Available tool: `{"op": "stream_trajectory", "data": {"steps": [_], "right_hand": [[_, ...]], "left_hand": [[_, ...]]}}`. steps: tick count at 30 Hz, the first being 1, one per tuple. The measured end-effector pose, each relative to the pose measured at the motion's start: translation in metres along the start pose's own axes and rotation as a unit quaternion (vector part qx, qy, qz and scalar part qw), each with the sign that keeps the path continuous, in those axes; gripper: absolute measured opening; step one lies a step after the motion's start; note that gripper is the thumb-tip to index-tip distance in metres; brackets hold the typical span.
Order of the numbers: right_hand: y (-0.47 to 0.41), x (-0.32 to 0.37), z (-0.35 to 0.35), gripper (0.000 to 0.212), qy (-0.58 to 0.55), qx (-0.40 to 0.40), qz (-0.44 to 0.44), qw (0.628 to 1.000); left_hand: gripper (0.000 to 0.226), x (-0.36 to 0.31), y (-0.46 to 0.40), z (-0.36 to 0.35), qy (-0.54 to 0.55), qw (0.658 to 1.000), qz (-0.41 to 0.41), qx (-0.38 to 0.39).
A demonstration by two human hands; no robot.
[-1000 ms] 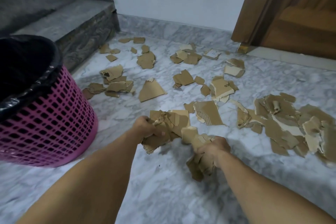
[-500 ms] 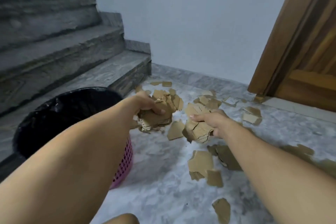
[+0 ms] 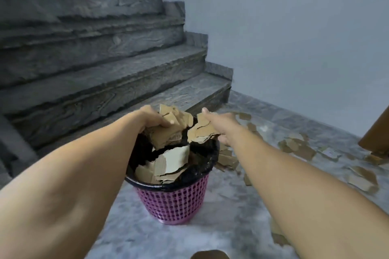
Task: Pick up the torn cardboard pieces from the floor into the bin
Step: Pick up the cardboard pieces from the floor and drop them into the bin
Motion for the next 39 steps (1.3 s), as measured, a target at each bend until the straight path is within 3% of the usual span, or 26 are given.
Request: {"op": "stream_trajectory", "data": {"steps": [2, 4, 6, 8, 10, 12, 15, 19, 23, 29, 34, 39], "right_hand": [[0.008, -0.011, -0.026, 0.108, 0.052, 0.006, -0.006, 0.999], [0.012, -0.015, -0.027, 0.076, 0.188, -0.053, 0.045, 0.98], [0.015, -0.014, -0.022, 0.048, 0.339, -0.113, 0.107, 0.928], [0.019, -0.02, -0.024, 0.037, 0.433, -0.122, 0.142, 0.882], [0.018, -0.032, -0.027, 0.044, 0.476, -0.088, 0.15, 0.862], [0.014, -0.044, -0.024, 0.052, 0.463, -0.063, 0.136, 0.874], [0.012, -0.048, 0.001, 0.057, 0.438, -0.089, 0.115, 0.887], [0.015, -0.042, 0.046, 0.051, 0.43, -0.125, 0.107, 0.888], [0.02, -0.044, 0.115, 0.045, 0.423, -0.18, 0.069, 0.885], [0.045, -0.057, 0.202, 0.049, 0.349, -0.259, 0.018, 0.9], [0.055, -0.086, 0.233, 0.07, 0.349, -0.242, -0.002, 0.905], [0.048, -0.088, 0.243, 0.079, 0.372, -0.227, 0.001, 0.9]], "left_hand": [[0.08, 0.028, 0.002, -0.002, -0.02, 1.0, 0.008, -0.005], [0.085, 0.052, 0.006, 0.007, -0.138, 0.988, 0.012, -0.065], [0.088, 0.075, 0.012, 0.018, -0.216, 0.967, 0.03, -0.13], [0.087, 0.103, 0.008, 0.015, -0.184, 0.974, 0.06, -0.122], [0.084, 0.118, 0.005, 0.007, -0.14, 0.982, 0.072, -0.108], [0.085, 0.118, 0.006, 0.002, -0.136, 0.982, 0.064, -0.118], [0.092, 0.104, 0.006, -0.012, -0.134, 0.984, 0.036, -0.112], [0.096, 0.075, 0.007, -0.039, -0.152, 0.986, 0.009, -0.071], [0.11, 0.024, 0.015, -0.08, -0.19, 0.98, -0.058, 0.015], [0.137, -0.033, 0.034, -0.151, -0.293, 0.93, -0.158, 0.153], [0.117, -0.066, 0.029, -0.172, -0.286, 0.923, -0.228, 0.121], [0.117, -0.085, 0.017, -0.177, -0.305, 0.918, -0.244, 0.066]]}}
Point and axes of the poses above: each hand's wrist, its own y-axis away from the middle knuckle, its own z-axis out of the back of the hand, x = y × z, the point moved 9 cm from there along -y, towards the middle knuckle, and after that the axes turned 4 degrees about -z, right-handed, at the moved point
